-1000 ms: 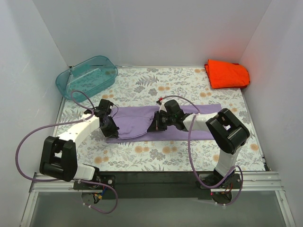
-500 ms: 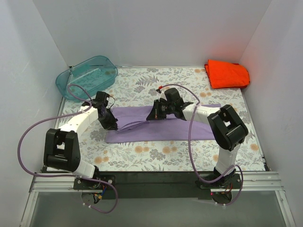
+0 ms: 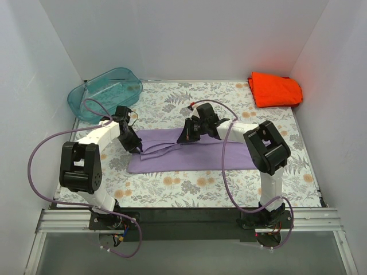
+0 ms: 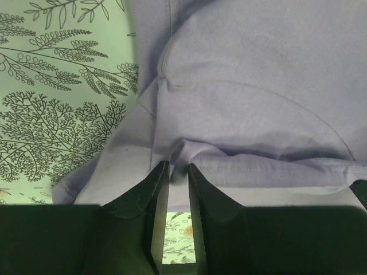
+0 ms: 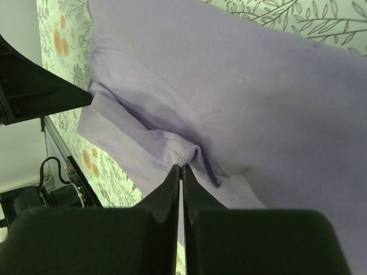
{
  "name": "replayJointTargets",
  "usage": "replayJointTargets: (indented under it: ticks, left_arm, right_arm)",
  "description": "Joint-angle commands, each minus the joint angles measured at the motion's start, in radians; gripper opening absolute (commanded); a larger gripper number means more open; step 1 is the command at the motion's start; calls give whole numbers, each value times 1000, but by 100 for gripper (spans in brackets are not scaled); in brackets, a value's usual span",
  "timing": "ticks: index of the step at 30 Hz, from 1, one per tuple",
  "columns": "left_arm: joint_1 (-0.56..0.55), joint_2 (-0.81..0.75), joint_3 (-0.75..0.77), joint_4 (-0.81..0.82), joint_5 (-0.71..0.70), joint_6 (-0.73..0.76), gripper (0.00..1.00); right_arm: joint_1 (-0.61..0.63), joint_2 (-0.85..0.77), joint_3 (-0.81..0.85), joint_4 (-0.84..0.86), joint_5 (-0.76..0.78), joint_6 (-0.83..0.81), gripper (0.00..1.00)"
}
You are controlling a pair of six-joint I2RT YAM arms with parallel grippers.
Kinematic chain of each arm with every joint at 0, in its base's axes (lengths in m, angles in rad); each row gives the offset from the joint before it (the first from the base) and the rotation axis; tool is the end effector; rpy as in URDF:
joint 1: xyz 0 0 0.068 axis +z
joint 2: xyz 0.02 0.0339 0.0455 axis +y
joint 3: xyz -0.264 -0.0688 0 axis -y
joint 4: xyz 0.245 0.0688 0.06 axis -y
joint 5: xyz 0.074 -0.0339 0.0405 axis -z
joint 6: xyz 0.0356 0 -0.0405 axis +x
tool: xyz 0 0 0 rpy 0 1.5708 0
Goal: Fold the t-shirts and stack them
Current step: Fold the tshirt
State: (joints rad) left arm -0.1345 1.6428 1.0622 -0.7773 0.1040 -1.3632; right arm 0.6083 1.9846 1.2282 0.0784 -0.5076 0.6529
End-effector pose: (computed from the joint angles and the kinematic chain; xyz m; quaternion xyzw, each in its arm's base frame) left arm 0.2967 -0.0439 0.1857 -0.5679 0.8146 -0.1101 0.0425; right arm 0.3408 0.2584 0.1648 -0.0889 0.8753 0.4293 0.2040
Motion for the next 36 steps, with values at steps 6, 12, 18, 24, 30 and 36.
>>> replayJointTargets:
  ticks: [6,12,18,24,30,36]
  left_arm:
    - [10,-8,56,29,-30,0,25]
    - [10,-104,50,27,-63,-2,54]
    - [-11,-256,-47,70,-15,12,55]
    - [-42,-276,-142,160,65,-4,36]
    - [-48,-167,-165,250,53,-7,26]
    - [-25,-92,-209,213,-105,-17,20]
  right_arm:
    - [-18,43,102,-12,-38,-16,16]
    - [-18,-9,117,-23,-11,-48,24]
    - [-15,-87,59,-22,1,-108,25]
    - [-5,-101,-19,87,-118,-85,25]
    - [2,-4,-35,187,-218,-49,25]
    - [-30,94,-62,193,-207,-42,24]
